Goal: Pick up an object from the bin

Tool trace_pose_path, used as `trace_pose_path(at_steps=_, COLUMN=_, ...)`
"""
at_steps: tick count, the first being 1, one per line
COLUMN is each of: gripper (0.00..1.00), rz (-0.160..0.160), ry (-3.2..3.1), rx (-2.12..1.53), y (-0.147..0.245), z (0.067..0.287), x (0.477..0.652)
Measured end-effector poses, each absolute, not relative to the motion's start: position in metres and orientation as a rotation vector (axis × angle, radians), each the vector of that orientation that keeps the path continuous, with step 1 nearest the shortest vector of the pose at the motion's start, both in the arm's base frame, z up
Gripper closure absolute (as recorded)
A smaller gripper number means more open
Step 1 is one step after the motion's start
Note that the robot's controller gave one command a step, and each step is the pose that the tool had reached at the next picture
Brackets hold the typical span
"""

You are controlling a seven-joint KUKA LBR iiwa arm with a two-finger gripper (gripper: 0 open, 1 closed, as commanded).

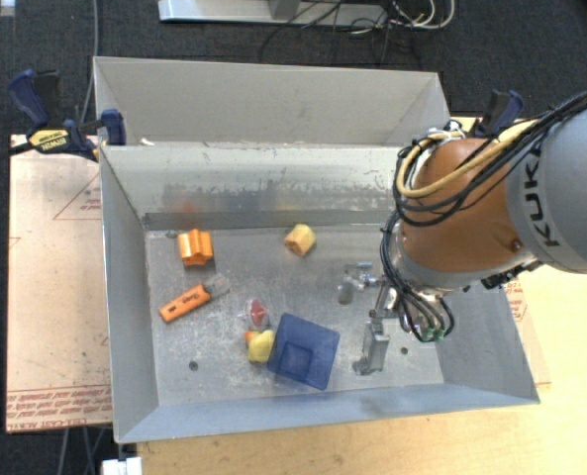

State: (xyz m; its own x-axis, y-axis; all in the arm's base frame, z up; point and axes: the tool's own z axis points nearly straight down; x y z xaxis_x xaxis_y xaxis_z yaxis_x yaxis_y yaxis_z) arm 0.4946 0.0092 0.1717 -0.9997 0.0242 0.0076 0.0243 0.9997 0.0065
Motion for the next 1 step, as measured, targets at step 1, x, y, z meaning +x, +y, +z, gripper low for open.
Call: trace_pose_path(at_steps=1, gripper=0.00, rz=-0.011, ry=-3.140, rx=0.119, y=0.0074, z=0.2116, x=0.5347)
